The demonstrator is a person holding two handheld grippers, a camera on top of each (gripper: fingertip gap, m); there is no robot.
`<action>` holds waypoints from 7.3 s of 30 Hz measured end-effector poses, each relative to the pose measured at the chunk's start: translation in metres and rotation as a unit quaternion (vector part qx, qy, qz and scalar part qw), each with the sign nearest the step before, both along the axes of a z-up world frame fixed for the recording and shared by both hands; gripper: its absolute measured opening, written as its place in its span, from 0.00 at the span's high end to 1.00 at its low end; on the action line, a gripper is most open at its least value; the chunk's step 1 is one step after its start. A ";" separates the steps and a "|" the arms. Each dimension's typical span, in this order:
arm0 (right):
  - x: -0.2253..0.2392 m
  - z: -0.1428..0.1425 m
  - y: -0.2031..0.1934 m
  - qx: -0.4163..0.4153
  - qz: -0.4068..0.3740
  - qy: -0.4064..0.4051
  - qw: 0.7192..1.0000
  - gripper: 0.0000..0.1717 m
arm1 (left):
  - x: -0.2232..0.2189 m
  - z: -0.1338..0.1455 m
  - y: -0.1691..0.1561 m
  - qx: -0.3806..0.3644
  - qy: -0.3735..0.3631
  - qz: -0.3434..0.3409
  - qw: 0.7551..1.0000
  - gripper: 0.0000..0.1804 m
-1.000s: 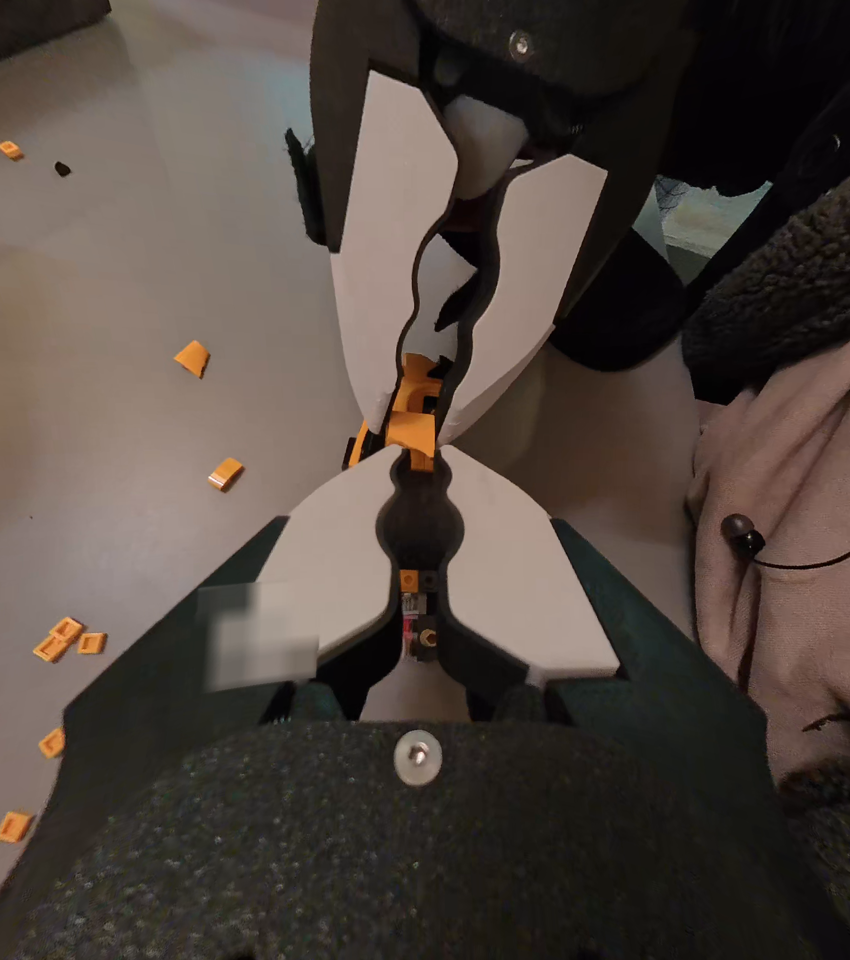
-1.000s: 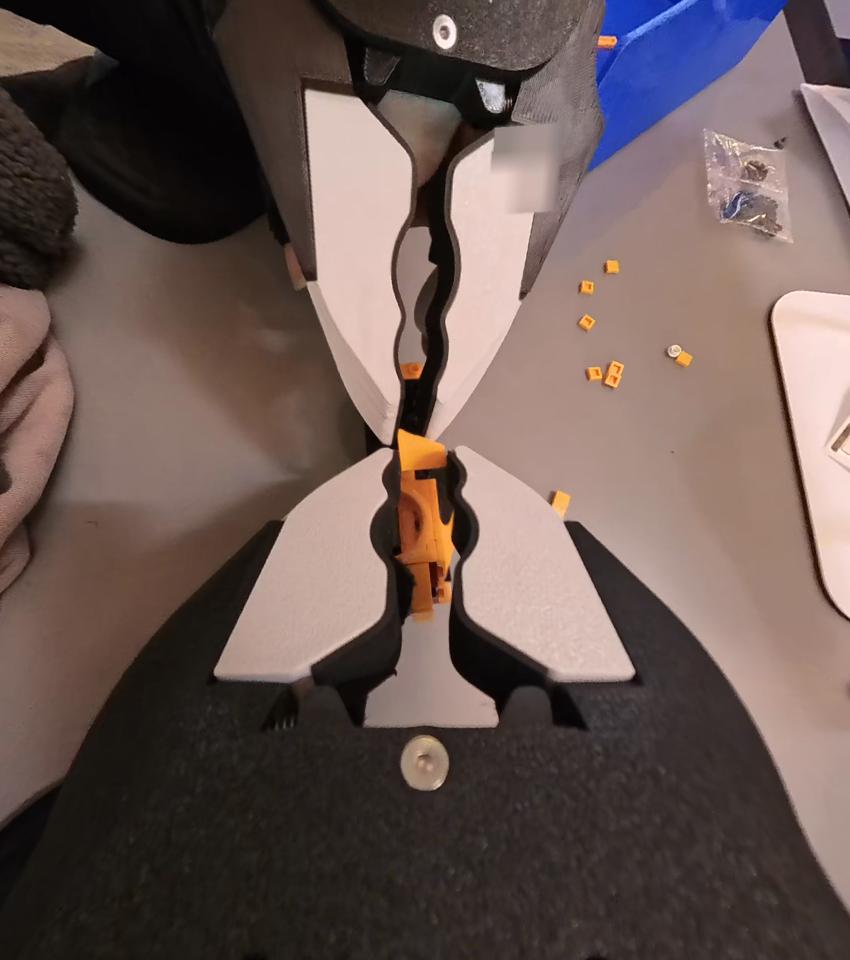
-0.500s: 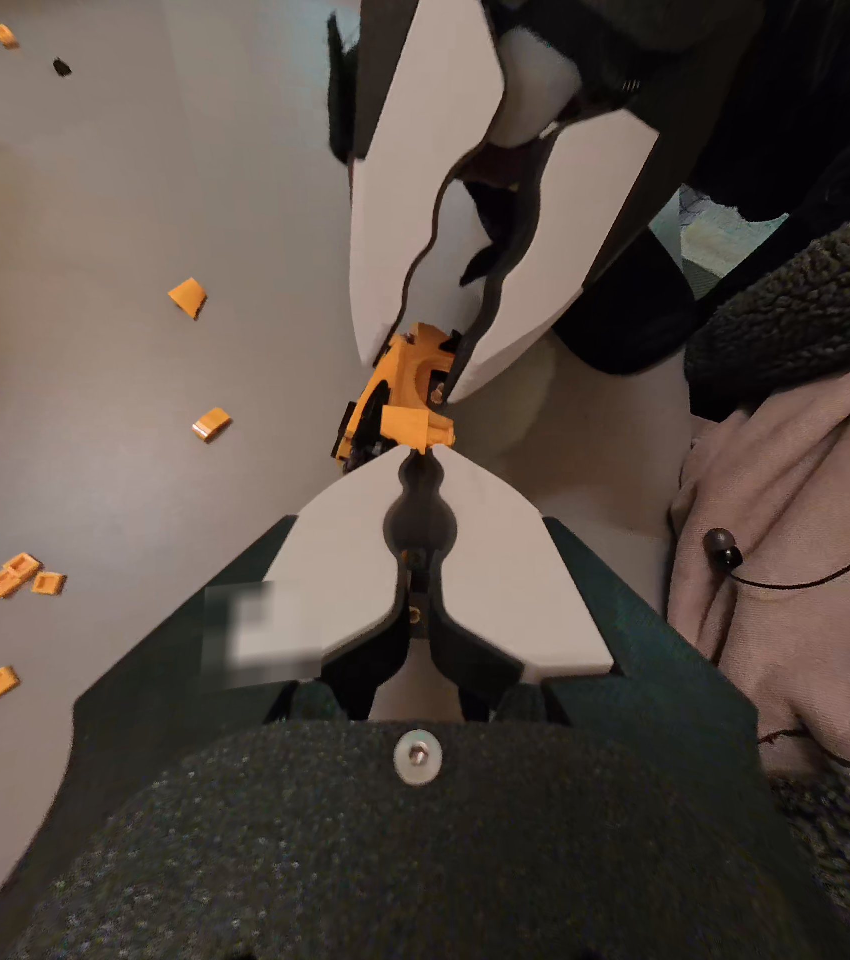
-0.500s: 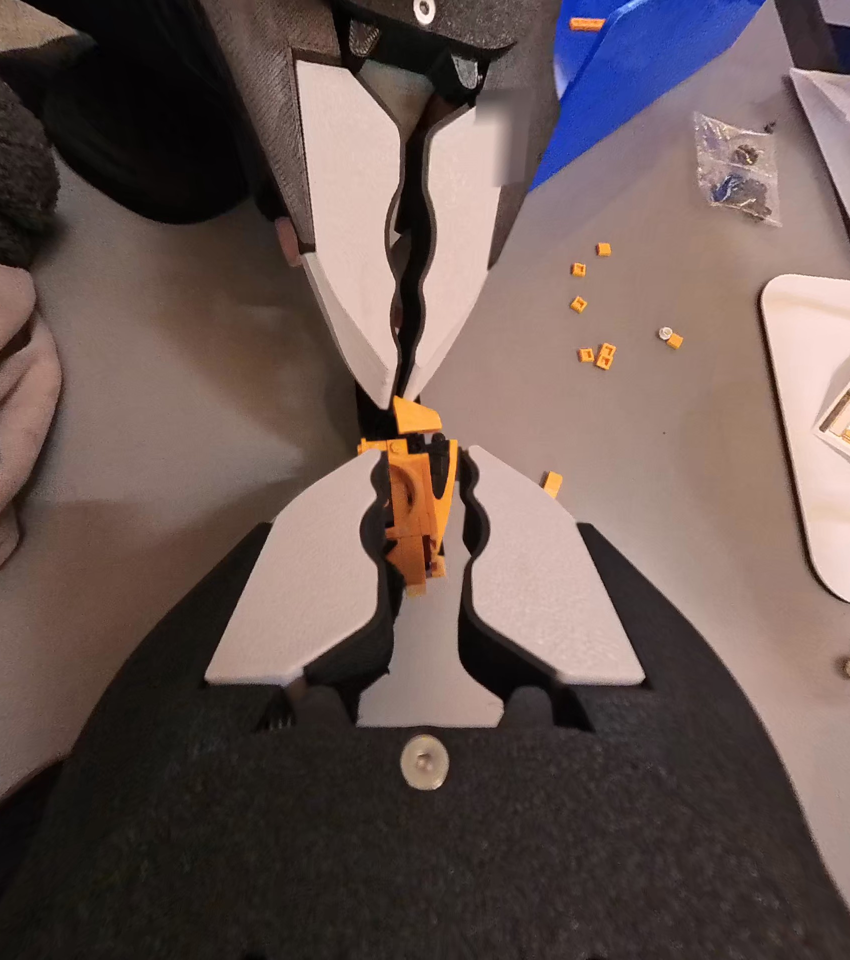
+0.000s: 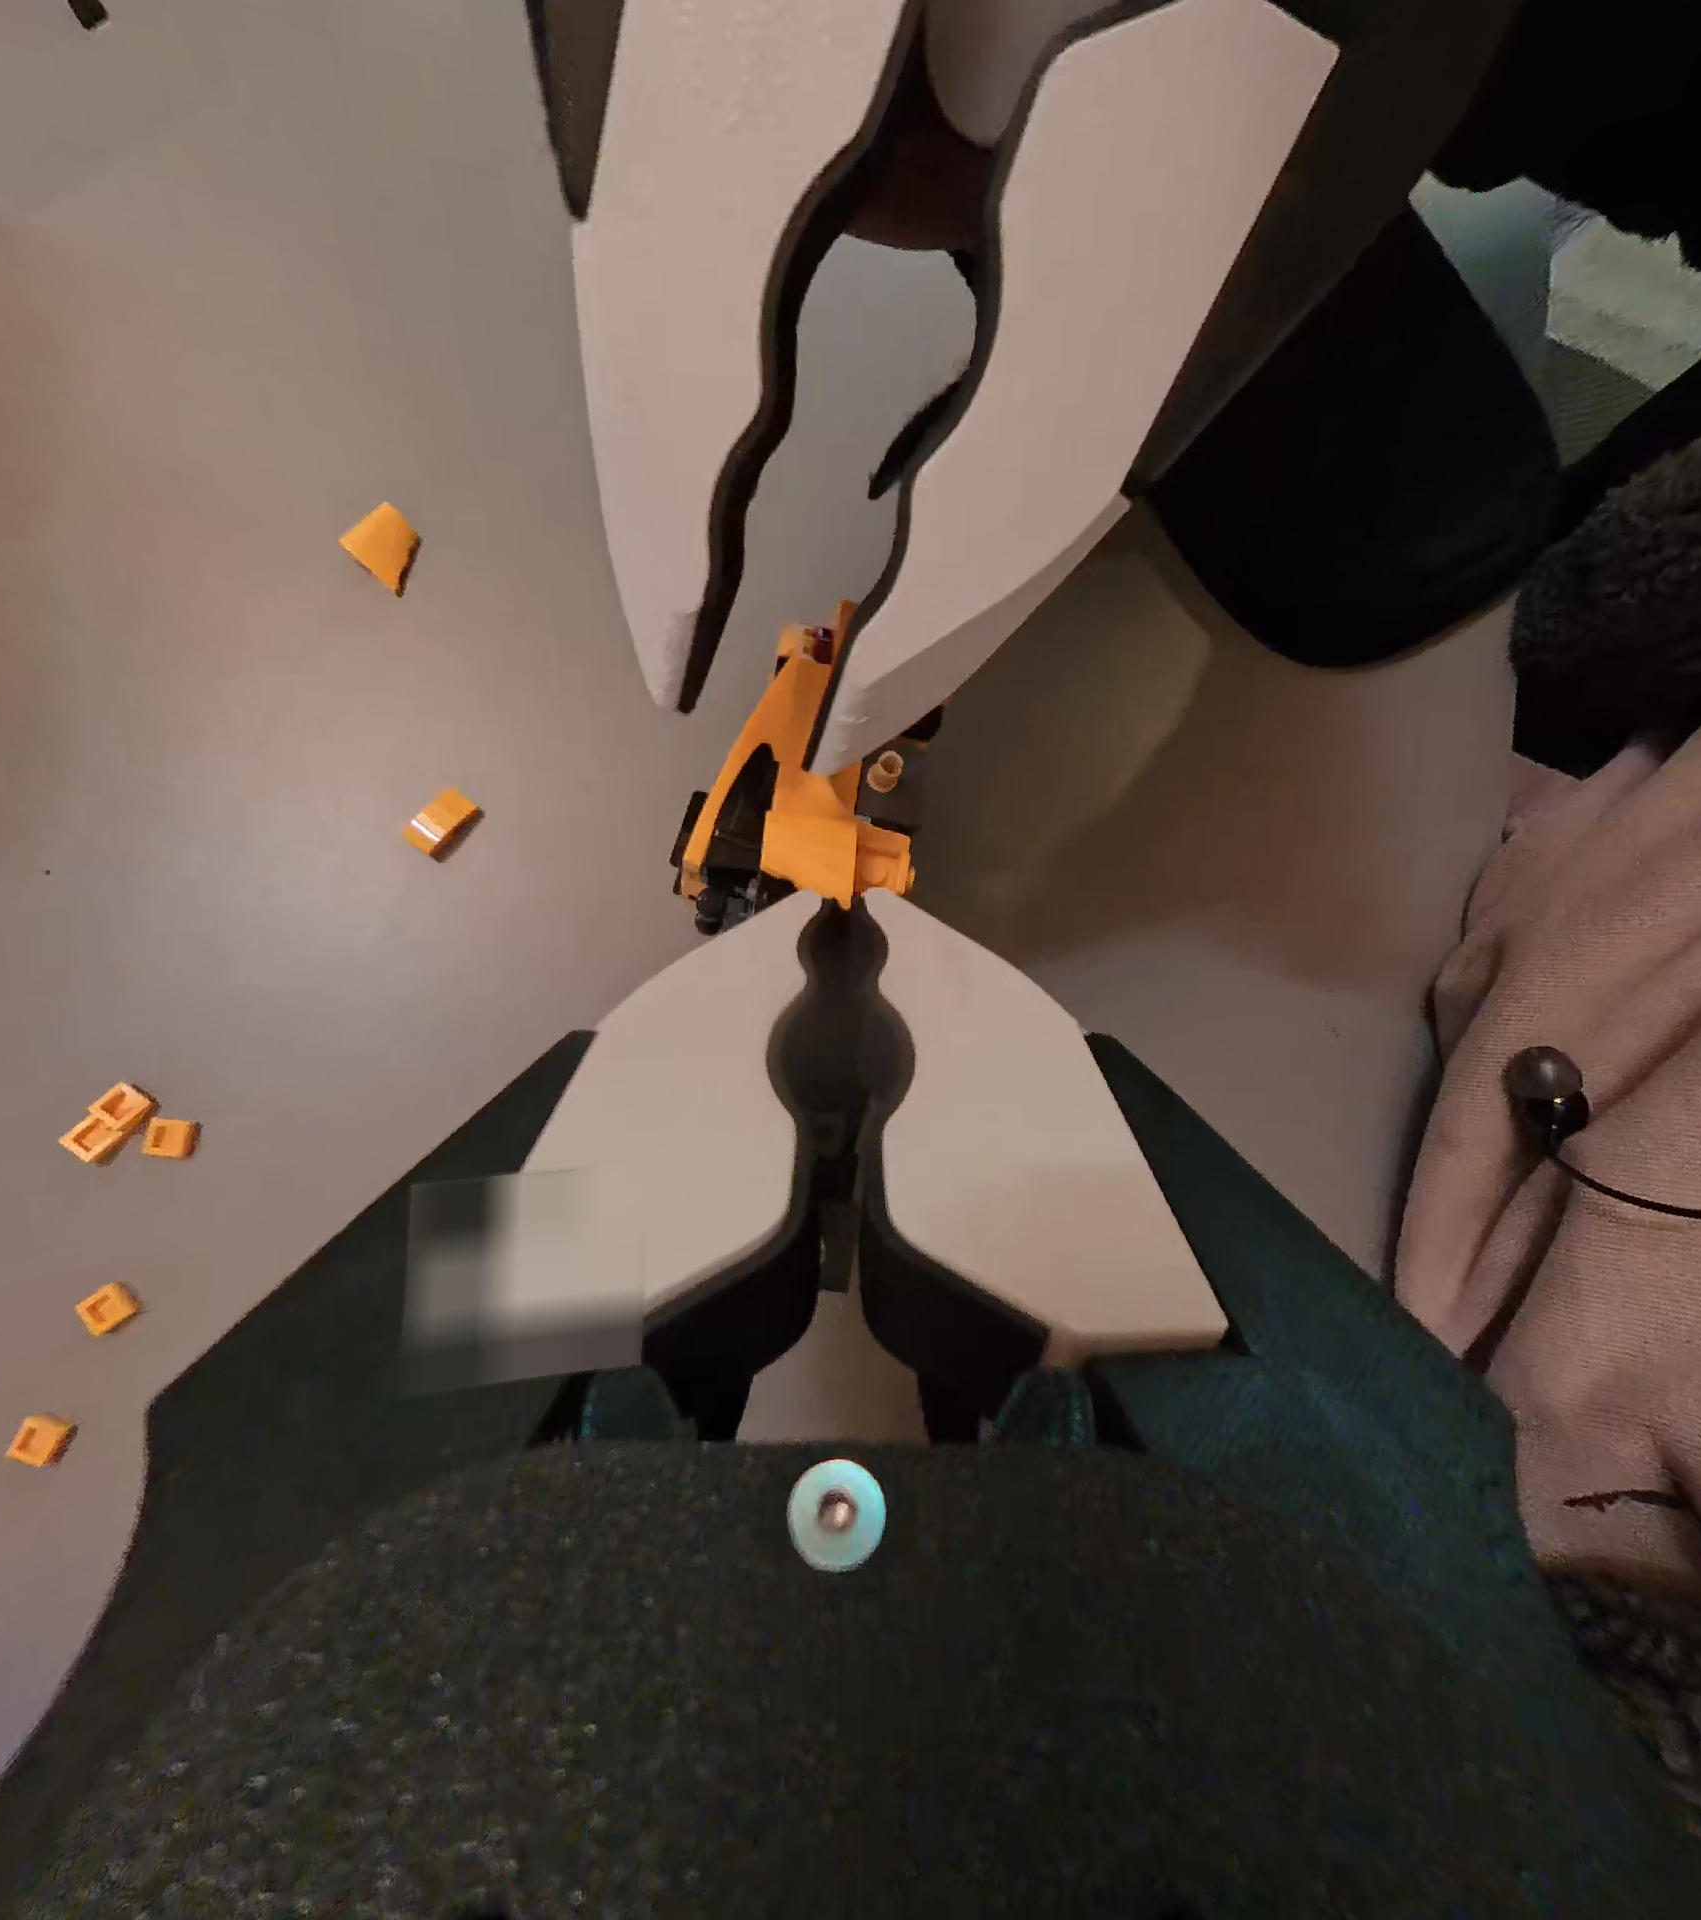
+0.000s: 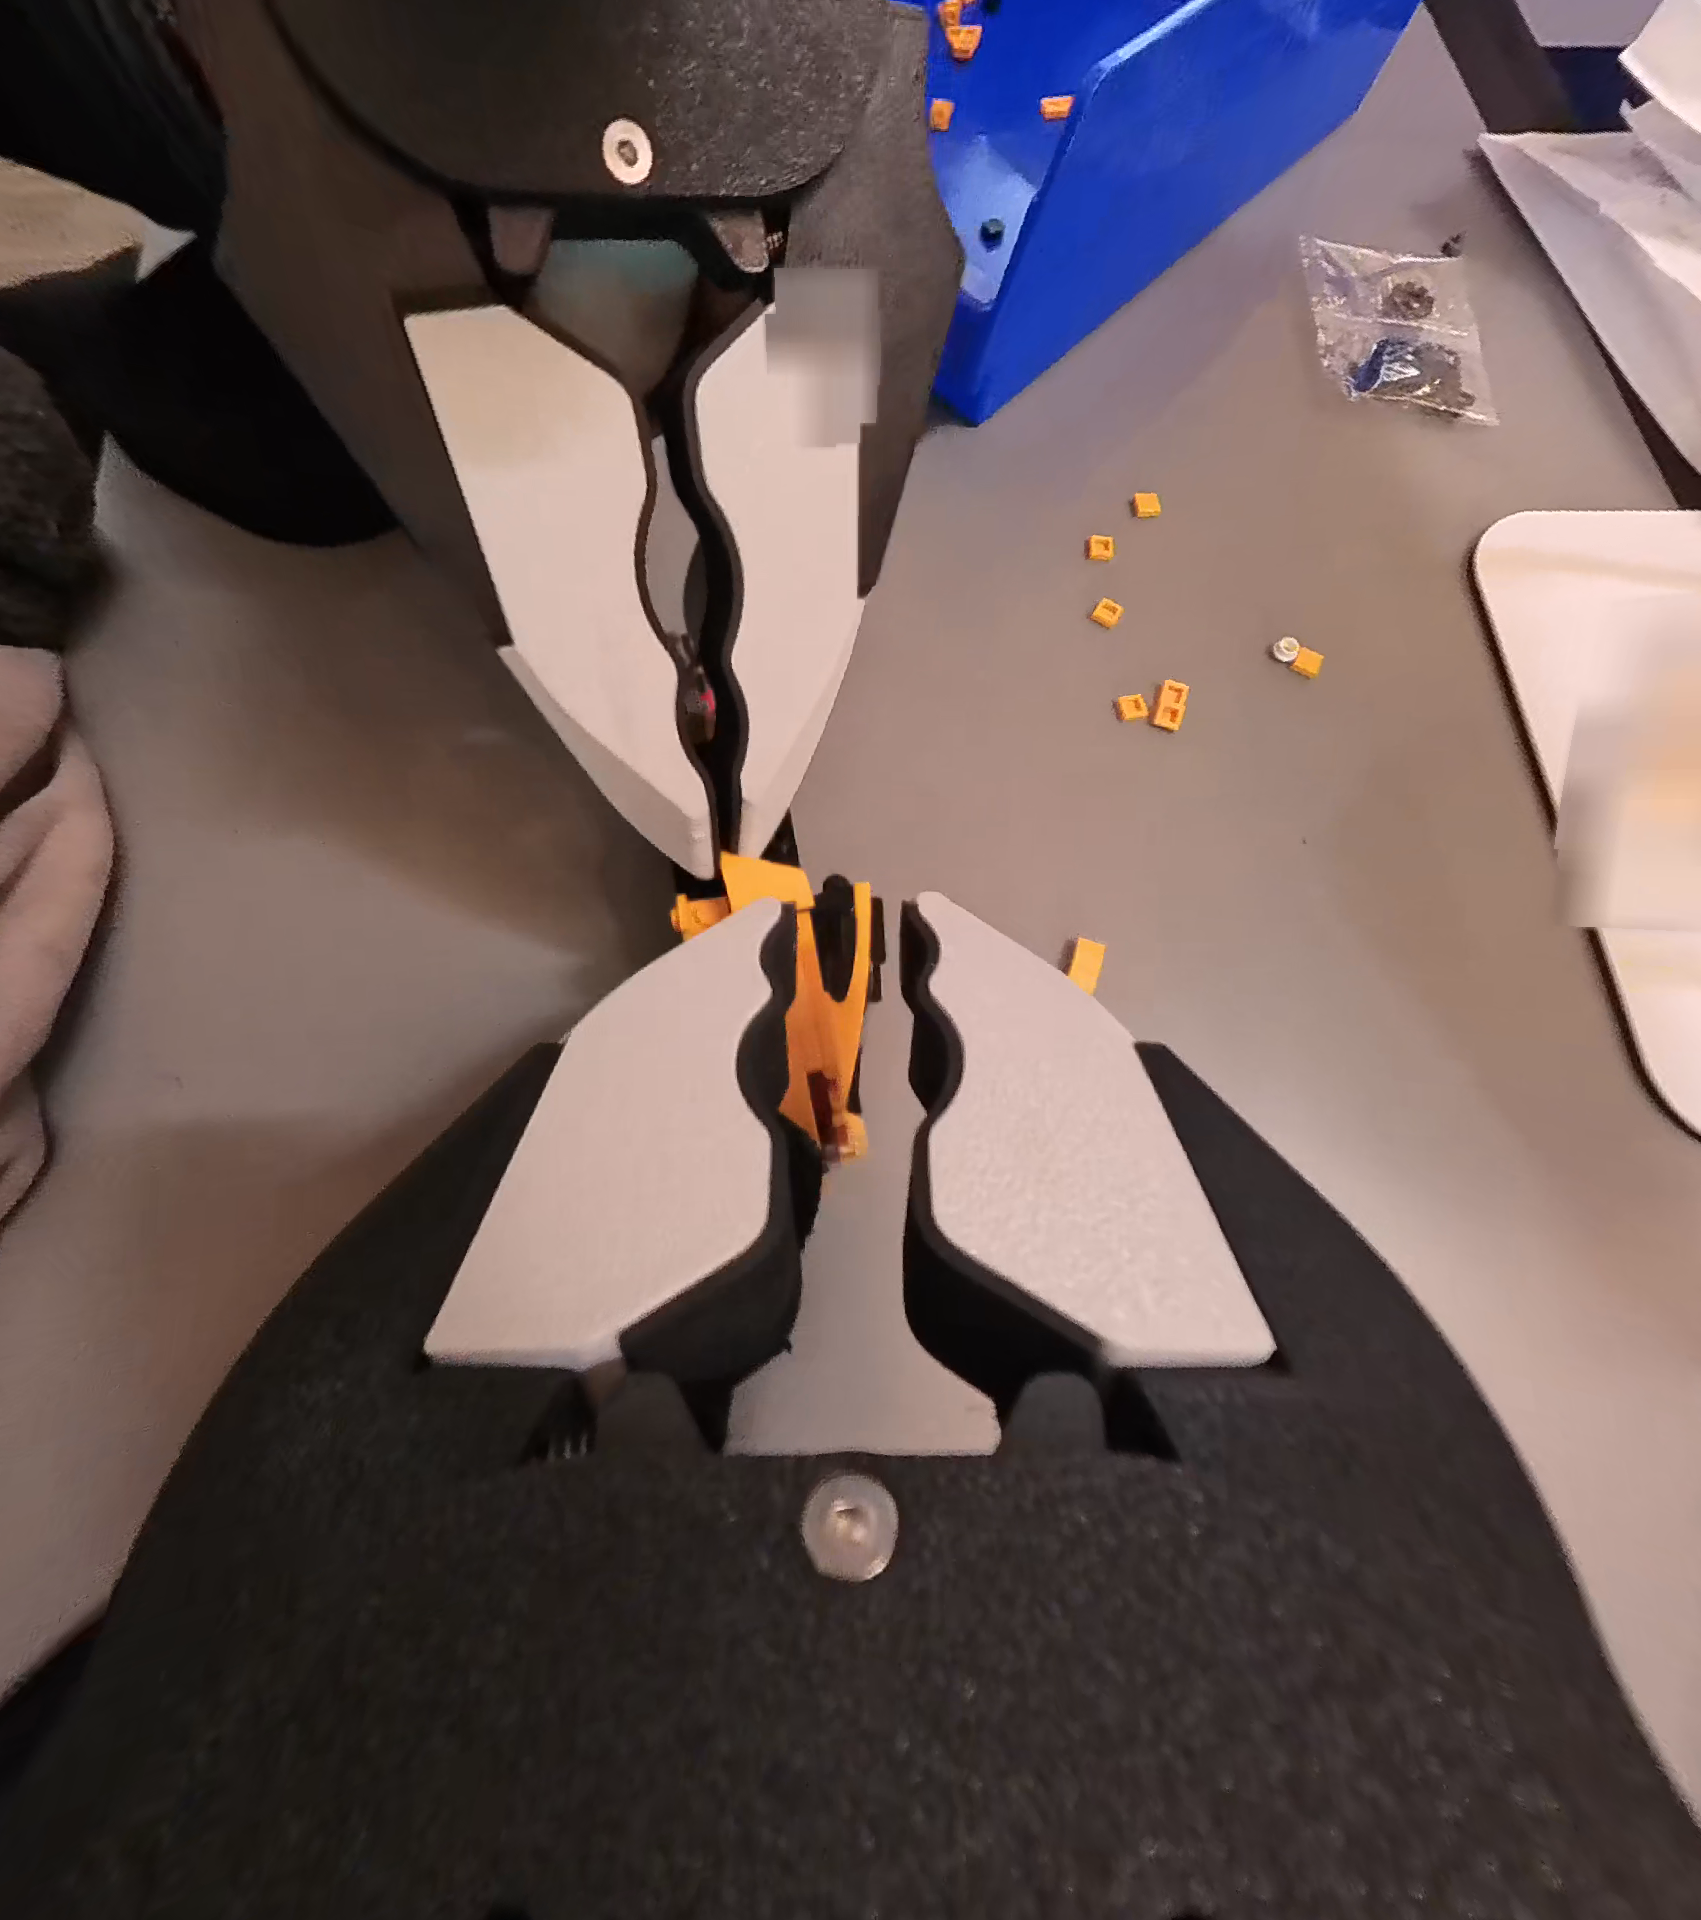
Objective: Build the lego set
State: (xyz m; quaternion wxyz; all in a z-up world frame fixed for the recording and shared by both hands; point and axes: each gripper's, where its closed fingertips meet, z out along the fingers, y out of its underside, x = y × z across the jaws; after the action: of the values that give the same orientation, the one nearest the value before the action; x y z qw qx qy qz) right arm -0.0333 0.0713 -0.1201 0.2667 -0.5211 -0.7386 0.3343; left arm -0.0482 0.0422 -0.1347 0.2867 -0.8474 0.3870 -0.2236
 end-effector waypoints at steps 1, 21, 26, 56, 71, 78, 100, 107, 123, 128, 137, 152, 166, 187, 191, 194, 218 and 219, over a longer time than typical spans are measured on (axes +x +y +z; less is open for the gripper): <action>-0.001 -0.001 0.000 -0.003 0.000 -0.002 1.000 0.89 | 0.000 -0.001 -0.001 0.001 0.006 -0.002 1.000 0.99; -0.008 -0.014 -0.008 -0.005 0.018 -0.041 0.999 0.88 | 0.000 -0.003 0.000 0.006 0.044 -0.016 0.999 1.00; -0.007 -0.015 -0.011 -0.018 0.024 -0.064 0.998 0.93 | 0.001 -0.003 0.000 0.006 0.047 -0.018 0.999 1.00; -0.010 -0.013 -0.015 0.024 0.065 -0.079 0.994 1.00 | 0.003 -0.005 0.002 0.002 0.041 -0.025 0.999 1.00; -0.013 -0.015 -0.017 0.040 0.086 -0.121 0.988 1.00 | 0.001 0.006 0.001 -0.028 -0.019 -0.041 0.999 1.00; -0.014 -0.015 -0.018 0.028 0.098 -0.128 0.987 1.00 | -0.003 -0.003 0.004 -0.015 -0.010 -0.034 0.999 0.99; 0.024 -0.009 0.003 -0.034 0.021 -0.005 0.999 0.85 | -0.002 0.000 0.017 0.026 -0.019 -0.034 0.999 0.94; 0.026 -0.013 0.000 -0.041 0.028 0.018 0.999 0.84 | 0.004 -0.002 0.024 -0.023 -0.055 -0.018 0.998 0.96; 0.032 -0.016 -0.003 -0.041 0.037 0.048 0.997 0.76 | -0.005 0.015 0.030 0.048 -0.067 0.001 0.997 0.92; 0.035 -0.029 0.001 -0.014 0.025 0.036 0.999 0.72 | -0.024 0.003 0.011 0.013 -0.079 0.015 0.997 0.81; 0.024 -0.043 0.000 0.073 0.030 0.016 0.997 0.79 | -0.023 -0.035 -0.007 0.032 0.034 -0.025 0.999 0.83; 0.038 -0.041 0.003 0.051 0.008 -0.007 0.999 0.78 | -0.005 -0.019 -0.013 0.000 -0.055 -0.068 0.996 0.75; 0.047 0.003 0.065 -0.087 -0.096 0.166 0.978 0.80 | -0.036 -0.066 0.095 0.030 0.112 -0.045 0.992 0.83; 0.024 0.027 0.051 -0.025 -0.108 0.208 0.972 0.88 | 0.014 0.042 0.070 -0.052 -0.324 -0.041 0.944 0.95; 0.016 0.062 0.039 0.015 -0.105 0.258 0.960 0.88 | 0.024 0.068 0.056 -0.117 -0.427 -0.038 0.896 0.96; 0.014 0.068 0.025 0.095 -0.066 0.256 0.960 0.88 | 0.028 0.077 0.046 -0.155 -0.461 -0.044 0.873 0.96; 0.011 0.081 -0.038 -0.039 0.043 0.224 0.973 0.98 | 0.028 0.087 -0.019 -0.022 -0.392 -0.102 0.914 0.92; 0.010 0.082 -0.037 -0.054 0.041 0.229 0.971 0.98 | 0.026 0.087 -0.019 0.010 -0.377 -0.100 0.921 0.92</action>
State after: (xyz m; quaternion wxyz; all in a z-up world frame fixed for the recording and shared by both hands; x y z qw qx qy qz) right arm -0.0233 0.0341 -0.0380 0.3864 -0.4138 -0.6596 0.4943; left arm -0.0223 0.0237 -0.0478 0.3963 -0.6543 0.3351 -0.5501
